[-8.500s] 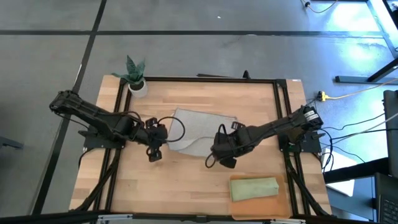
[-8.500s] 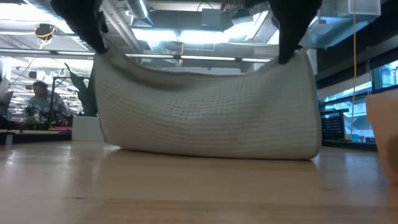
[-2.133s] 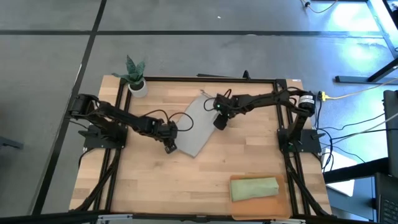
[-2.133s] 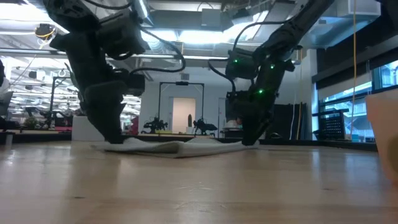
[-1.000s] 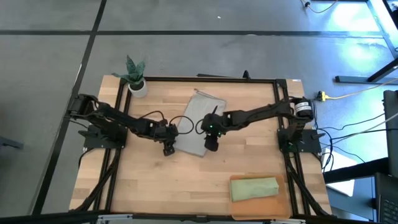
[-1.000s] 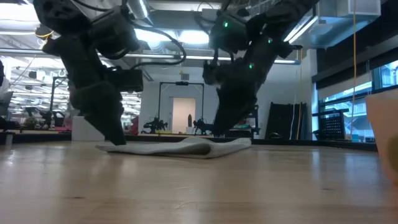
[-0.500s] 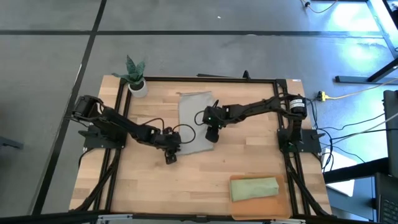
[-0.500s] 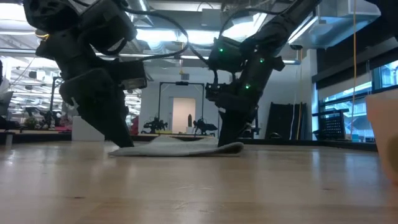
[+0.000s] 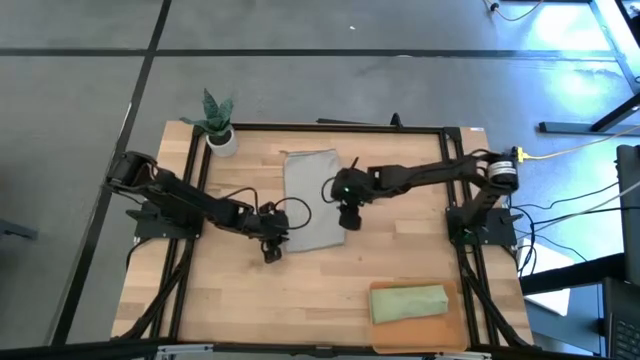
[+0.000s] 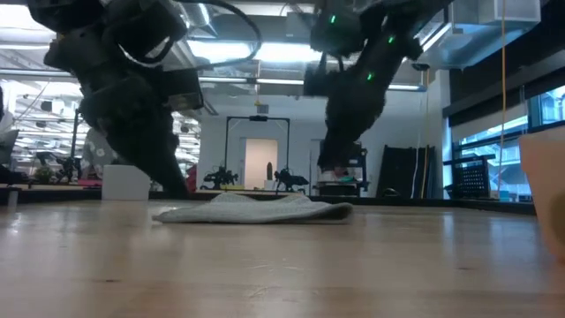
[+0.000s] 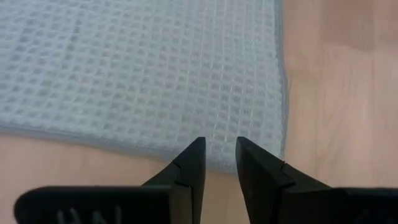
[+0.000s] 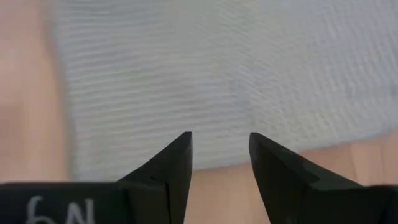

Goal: Roll microfiber towels into tight, uniform cylinder then place into a basket
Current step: Roll the gray microfiber cloth

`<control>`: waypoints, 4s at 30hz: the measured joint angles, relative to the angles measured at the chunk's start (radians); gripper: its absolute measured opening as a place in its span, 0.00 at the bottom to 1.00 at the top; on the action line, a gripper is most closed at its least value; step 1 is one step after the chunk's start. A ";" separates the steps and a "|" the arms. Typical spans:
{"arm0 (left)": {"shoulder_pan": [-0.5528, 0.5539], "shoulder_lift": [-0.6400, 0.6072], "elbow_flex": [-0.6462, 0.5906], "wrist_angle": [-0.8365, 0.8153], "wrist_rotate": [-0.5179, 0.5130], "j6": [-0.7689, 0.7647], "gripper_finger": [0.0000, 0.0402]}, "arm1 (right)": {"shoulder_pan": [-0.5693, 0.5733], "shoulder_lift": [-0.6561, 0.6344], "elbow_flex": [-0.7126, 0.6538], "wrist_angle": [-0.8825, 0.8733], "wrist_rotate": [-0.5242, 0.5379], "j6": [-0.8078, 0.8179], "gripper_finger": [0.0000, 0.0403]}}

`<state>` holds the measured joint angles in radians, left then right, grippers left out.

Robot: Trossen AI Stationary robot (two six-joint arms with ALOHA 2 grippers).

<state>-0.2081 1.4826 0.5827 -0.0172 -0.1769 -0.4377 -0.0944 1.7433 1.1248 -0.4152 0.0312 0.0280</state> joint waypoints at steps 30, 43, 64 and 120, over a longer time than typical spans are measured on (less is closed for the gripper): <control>-0.005 -0.198 0.002 -0.111 -0.049 -0.003 0.20 | 0.223 0.136 0.000 -0.020 0.036 -0.433 0.40; -0.005 -0.199 0.002 -0.111 -0.049 -0.001 0.20 | 0.223 0.191 0.004 0.022 -0.003 -0.424 0.37; -0.087 -0.158 0.003 -0.105 -0.038 0.075 0.20 | 0.221 0.192 0.002 0.060 -0.019 -0.161 0.02; -0.095 0.008 0.003 0.030 -0.015 0.160 0.25 | 0.182 0.194 0.000 0.086 -0.090 -0.138 0.02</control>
<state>-0.3028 1.4908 0.5854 0.0131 -0.1917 -0.2775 0.0872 1.9377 1.1248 -0.3290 -0.0590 -0.1097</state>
